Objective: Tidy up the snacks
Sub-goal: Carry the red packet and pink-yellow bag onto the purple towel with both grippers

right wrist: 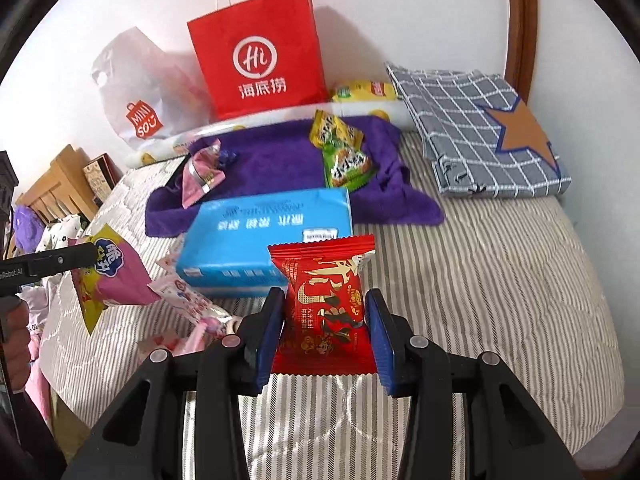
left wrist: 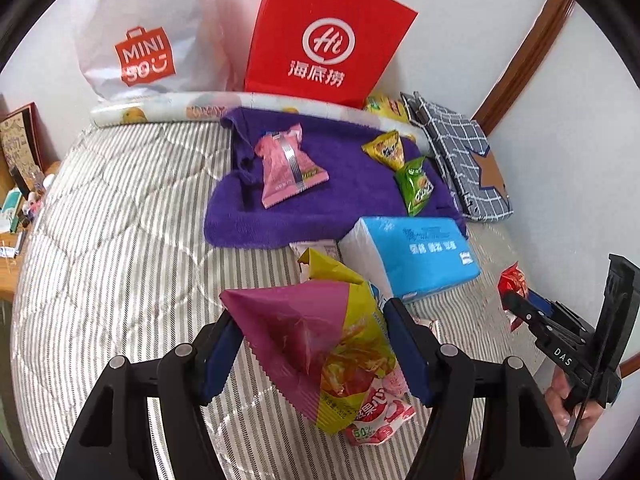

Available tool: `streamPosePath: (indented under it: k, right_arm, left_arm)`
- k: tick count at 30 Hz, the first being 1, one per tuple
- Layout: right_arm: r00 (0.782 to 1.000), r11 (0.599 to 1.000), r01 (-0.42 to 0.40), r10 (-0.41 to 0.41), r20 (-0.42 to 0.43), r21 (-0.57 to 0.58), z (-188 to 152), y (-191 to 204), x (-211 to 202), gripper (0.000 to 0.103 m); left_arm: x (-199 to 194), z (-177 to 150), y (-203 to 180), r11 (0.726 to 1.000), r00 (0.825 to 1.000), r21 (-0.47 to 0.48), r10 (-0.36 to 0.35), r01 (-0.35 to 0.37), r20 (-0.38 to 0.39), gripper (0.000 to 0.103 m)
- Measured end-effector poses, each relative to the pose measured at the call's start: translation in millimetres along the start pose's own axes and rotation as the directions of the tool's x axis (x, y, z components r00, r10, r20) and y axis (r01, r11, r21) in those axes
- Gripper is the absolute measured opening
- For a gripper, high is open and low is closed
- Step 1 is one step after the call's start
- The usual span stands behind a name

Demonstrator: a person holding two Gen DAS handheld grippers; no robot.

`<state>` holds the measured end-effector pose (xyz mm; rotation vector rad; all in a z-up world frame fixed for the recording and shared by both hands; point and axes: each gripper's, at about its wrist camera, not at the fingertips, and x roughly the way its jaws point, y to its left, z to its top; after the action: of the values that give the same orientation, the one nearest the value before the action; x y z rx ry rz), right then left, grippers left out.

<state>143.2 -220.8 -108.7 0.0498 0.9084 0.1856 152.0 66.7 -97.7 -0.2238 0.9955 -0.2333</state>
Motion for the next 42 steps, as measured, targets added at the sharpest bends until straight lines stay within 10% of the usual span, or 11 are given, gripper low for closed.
streamPosePath:
  k: [42]
  right_arm:
    - [0.997, 0.996, -0.016, 0.022, 0.077, -0.083, 156.8, 5.5, 50.4, 0.041]
  left_arm:
    - [30.4, 127.0, -11.8, 0.999, 0.998, 0.016, 0.041, -0.042, 0.053, 0.068]
